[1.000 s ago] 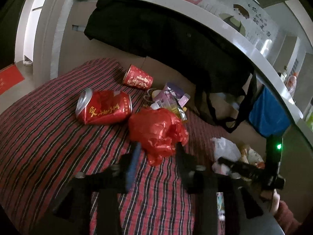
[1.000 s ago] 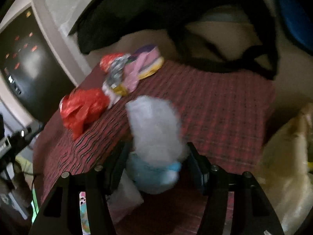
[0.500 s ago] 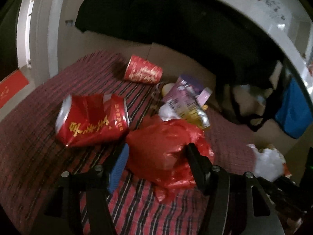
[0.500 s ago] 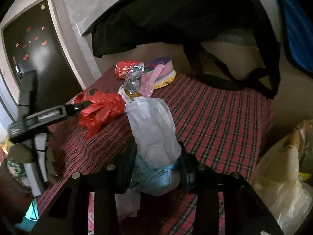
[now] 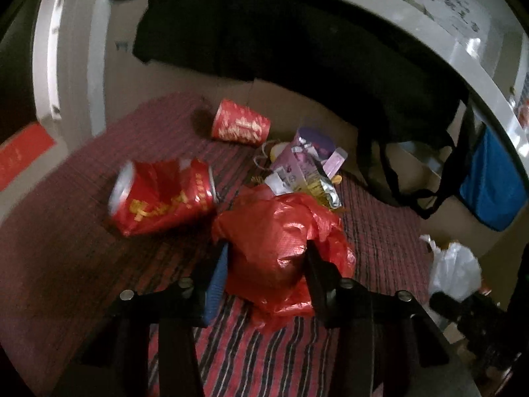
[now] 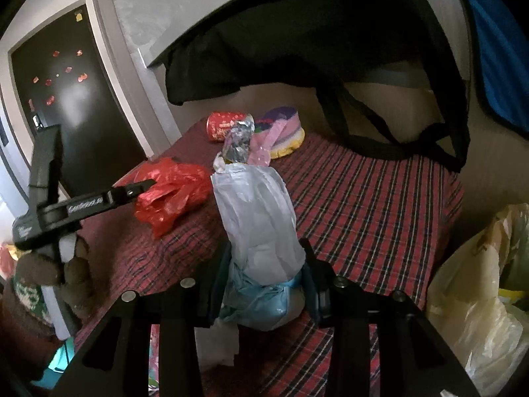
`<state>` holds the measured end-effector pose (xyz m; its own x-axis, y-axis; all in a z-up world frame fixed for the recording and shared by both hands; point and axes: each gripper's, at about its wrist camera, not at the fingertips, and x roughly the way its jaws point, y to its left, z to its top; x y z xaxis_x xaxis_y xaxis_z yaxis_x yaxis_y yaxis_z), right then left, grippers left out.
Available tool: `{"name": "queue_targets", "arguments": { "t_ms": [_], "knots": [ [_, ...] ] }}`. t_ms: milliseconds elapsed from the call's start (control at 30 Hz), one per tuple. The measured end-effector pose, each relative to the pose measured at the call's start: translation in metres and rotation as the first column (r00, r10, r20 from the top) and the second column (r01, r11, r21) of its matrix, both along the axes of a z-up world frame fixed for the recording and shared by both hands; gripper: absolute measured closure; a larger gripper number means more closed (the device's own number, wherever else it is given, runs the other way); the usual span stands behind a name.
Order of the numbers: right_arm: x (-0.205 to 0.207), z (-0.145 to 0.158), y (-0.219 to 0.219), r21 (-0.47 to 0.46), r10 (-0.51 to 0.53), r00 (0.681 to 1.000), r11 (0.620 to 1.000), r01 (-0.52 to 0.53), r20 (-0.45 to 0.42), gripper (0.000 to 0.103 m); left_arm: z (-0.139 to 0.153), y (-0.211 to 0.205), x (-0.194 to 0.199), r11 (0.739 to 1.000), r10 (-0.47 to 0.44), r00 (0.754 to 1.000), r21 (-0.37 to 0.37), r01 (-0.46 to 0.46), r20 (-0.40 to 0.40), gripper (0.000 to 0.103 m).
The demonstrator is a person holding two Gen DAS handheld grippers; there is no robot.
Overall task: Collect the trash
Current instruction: 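Grasp the red plastic bag with the left tool while the right tool grasps the white plastic bag, then carry both bags over the trash bin and drop them in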
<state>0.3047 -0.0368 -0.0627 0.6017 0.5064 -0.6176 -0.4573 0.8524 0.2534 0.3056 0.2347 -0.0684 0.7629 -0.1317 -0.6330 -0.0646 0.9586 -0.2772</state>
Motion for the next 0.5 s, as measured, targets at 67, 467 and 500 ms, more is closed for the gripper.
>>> {"name": "queue_targets", "arguments": {
  "t_ms": [67,467,500],
  "knots": [
    [-0.003,0.007,0.001,0.002,0.007,1.000,1.000,-0.007,0.018,0.066,0.011,-0.004,-0.013,0.999,0.017,0.999,0.037,-0.018,0.032,0.058],
    [-0.016,0.055,-0.005,0.043,0.016,0.993,0.999,-0.022,0.121,0.066,0.074,-0.039,-0.079,0.991,-0.007,0.976,0.135,-0.023,0.217,0.058],
    [-0.017,0.060,-0.008,0.052,0.016,0.992,0.998,-0.023,0.125,0.066,0.077,-0.042,-0.083,0.990,-0.010,0.974,0.140,-0.023,0.227,0.058]
  ]
}}
